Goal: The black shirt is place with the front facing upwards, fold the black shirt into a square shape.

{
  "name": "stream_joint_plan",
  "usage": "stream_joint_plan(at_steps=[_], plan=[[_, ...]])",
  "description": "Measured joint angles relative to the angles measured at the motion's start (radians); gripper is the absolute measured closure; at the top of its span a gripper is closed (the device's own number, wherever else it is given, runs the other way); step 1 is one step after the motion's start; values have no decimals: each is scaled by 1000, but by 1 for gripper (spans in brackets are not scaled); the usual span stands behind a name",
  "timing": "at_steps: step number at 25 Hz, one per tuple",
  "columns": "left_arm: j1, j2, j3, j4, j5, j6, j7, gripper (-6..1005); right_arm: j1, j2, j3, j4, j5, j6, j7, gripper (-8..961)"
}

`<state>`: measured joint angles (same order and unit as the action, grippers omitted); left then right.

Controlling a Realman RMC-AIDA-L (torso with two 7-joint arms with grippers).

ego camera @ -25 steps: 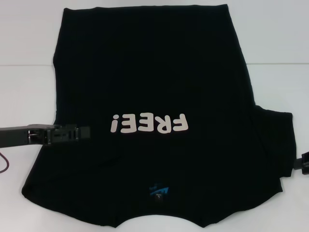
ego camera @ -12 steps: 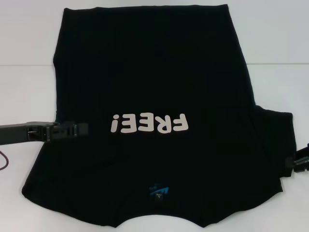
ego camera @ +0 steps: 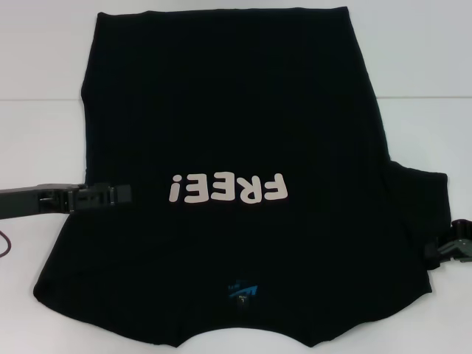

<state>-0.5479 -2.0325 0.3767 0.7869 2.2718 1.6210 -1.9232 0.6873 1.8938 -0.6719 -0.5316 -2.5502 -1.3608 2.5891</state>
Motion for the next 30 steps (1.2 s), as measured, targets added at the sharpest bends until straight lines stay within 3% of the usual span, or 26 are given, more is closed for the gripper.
stream_joint_plan(at_steps=[6, 12, 22, 30], plan=[[0, 0, -1, 0, 0, 0, 0, 354, 0, 1, 5, -12, 2, -7, -2, 802], [-1, 0, -3, 0, 0, 0, -6, 358, -30, -17, 13, -80, -24, 13, 35, 937], [1, -1, -4, 0, -44, 8, -19, 365, -27, -71, 62, -115, -28, 61, 48, 937], [8, 1, -6, 2, -75, 8, -27, 370, -3, -85, 76, -117, -26, 36, 50, 937]])
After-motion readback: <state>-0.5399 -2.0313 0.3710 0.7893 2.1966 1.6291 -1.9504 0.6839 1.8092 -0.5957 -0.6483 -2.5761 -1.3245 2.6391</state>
